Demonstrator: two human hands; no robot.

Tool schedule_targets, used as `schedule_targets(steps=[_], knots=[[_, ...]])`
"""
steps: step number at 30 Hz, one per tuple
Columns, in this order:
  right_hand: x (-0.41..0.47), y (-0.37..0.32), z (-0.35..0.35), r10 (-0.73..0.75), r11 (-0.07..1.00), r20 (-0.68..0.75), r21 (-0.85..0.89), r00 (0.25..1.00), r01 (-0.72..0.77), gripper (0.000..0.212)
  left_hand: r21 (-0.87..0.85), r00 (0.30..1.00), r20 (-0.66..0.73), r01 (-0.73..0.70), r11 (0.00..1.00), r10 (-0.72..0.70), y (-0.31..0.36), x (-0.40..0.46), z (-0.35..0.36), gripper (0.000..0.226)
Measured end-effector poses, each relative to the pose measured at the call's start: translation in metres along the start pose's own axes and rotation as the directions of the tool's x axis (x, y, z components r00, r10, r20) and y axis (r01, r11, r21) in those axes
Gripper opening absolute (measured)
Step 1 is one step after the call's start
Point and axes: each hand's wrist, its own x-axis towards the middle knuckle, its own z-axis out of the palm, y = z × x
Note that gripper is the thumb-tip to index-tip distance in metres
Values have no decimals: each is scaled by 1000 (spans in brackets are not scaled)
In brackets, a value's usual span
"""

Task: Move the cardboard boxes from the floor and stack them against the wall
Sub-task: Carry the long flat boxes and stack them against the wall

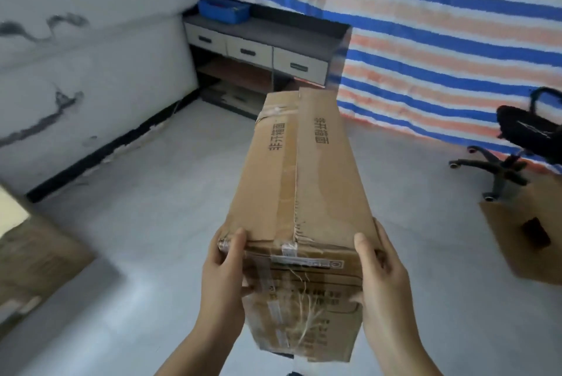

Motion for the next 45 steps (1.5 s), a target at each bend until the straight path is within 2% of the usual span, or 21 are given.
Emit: schedule_targets(steps=[3,6,14,21,27,38,45], knots=[[27,-6,44,-5,998,159,-63,987,15,44,-91,989,-138,-57,994,44,15,19,-13,16],[45,-8,98,-9,993,292,-107,956,42,41,-160,960,-272,-108,981,62,30,44,-35,22],[55,-4,263,14,987,549,-139,835,75,45,-244,869,-488,-225,943,81,85,131,-122,19],[49,-10,434,16,981,659,-157,752,116,47,-261,818,-569,-277,925,84,151,223,-220,34],[42,-11,544,43,981,752,-157,658,116,46,-292,776,-627,-315,903,68,194,283,-284,37],[96,7,724,126,975,859,-199,496,97,46,-338,673,-739,-388,857,14,242,421,-343,46],[148,25,873,218,946,901,-290,375,147,44,-391,582,-804,-364,845,-120,272,554,-385,46]])
